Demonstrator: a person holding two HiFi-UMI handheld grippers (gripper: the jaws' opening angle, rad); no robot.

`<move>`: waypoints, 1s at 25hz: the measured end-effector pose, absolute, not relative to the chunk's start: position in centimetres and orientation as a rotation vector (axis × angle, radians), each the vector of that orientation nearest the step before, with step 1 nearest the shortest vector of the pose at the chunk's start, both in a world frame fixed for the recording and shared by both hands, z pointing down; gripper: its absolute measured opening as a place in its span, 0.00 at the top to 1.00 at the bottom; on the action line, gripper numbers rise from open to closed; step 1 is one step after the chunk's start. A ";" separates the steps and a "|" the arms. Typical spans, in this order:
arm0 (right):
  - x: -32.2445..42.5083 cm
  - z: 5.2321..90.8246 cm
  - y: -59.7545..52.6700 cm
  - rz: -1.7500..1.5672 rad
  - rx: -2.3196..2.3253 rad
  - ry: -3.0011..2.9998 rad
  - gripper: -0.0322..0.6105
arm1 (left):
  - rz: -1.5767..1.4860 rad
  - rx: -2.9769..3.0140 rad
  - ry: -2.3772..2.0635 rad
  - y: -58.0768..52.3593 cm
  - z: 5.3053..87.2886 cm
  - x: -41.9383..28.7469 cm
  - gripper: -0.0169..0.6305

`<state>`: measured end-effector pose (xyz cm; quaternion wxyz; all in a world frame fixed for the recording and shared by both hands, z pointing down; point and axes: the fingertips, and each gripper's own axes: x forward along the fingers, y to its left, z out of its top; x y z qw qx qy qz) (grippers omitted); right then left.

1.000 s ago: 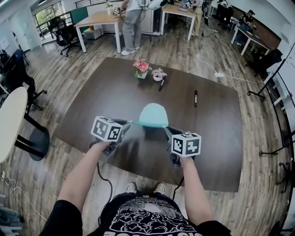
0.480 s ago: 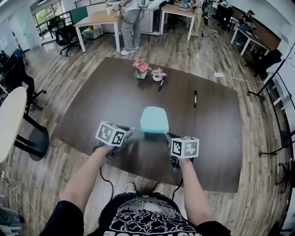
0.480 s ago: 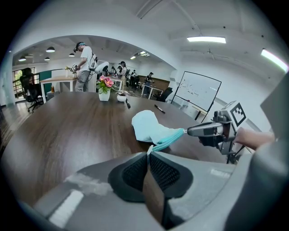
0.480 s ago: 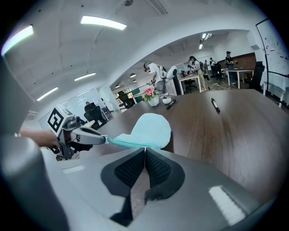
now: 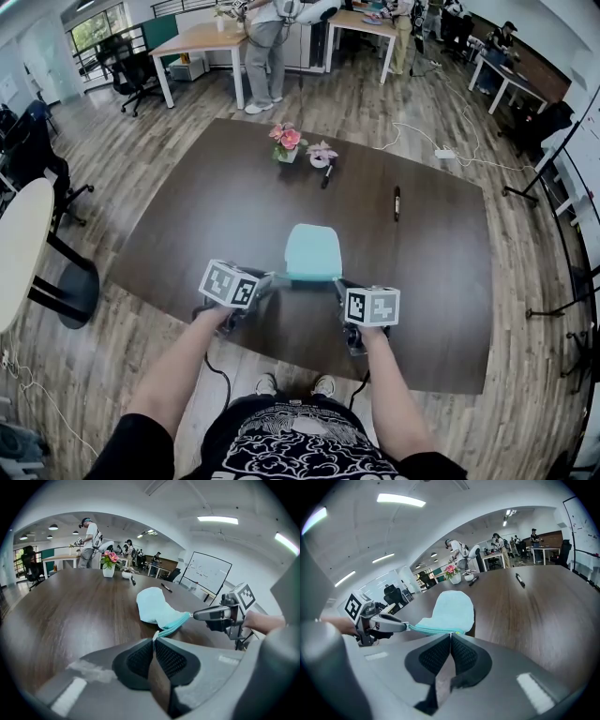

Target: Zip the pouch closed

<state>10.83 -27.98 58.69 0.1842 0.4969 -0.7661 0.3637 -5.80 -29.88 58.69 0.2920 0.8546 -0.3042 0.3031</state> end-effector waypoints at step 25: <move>10.5 55.6 -28.5 0.969 1.486 -2.195 0.89 | 0.565 2.255 -1.024 -28.5 56.8 -6.1 0.77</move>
